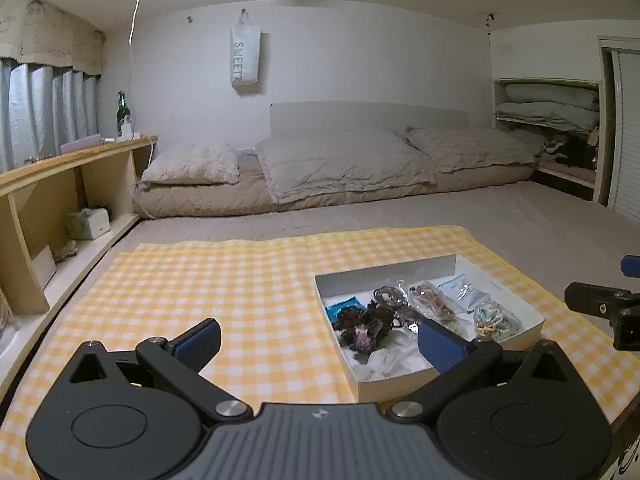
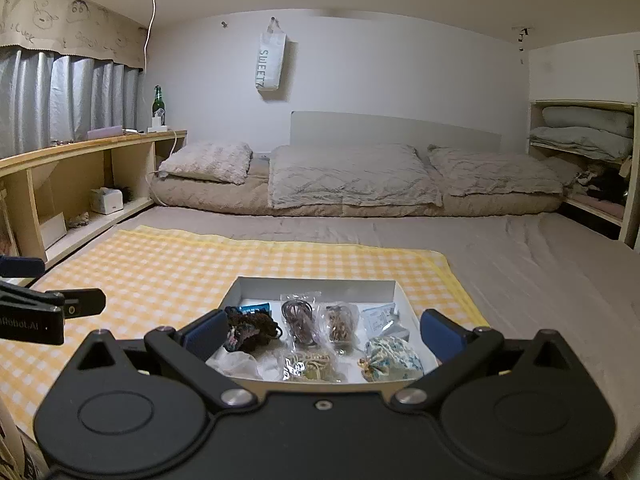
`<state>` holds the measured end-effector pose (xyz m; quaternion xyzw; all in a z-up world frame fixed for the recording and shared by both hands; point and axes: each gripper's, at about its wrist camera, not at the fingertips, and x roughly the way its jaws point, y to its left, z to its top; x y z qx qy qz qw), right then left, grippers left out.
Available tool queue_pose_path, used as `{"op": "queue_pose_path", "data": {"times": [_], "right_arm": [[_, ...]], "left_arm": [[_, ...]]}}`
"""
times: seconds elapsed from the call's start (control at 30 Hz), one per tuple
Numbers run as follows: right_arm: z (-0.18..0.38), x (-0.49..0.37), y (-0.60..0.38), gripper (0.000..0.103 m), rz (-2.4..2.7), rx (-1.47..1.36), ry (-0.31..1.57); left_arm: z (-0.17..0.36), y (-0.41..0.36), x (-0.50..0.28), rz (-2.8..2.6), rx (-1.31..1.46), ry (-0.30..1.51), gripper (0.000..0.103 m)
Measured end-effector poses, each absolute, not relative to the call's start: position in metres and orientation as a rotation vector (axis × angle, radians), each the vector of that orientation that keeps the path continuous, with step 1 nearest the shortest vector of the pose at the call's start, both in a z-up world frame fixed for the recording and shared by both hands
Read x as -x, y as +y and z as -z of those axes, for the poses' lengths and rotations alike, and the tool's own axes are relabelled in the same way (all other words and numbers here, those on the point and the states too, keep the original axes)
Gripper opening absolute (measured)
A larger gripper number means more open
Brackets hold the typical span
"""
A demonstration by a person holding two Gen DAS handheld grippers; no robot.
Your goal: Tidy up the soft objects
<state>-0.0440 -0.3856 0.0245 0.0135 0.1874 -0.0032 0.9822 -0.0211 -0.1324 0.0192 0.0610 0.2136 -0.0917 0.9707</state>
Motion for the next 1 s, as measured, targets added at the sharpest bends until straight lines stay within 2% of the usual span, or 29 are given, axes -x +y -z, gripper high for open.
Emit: {"op": "queue_pose_path", "data": {"times": [1.0], "right_arm": [[-0.0168,0.0483,-0.3800,0.103,0.012,-0.018,0.402]], "left_arm": [[-0.0134,-0.1246,0.0286,0.182,-0.122,0.434,0.103]]}}
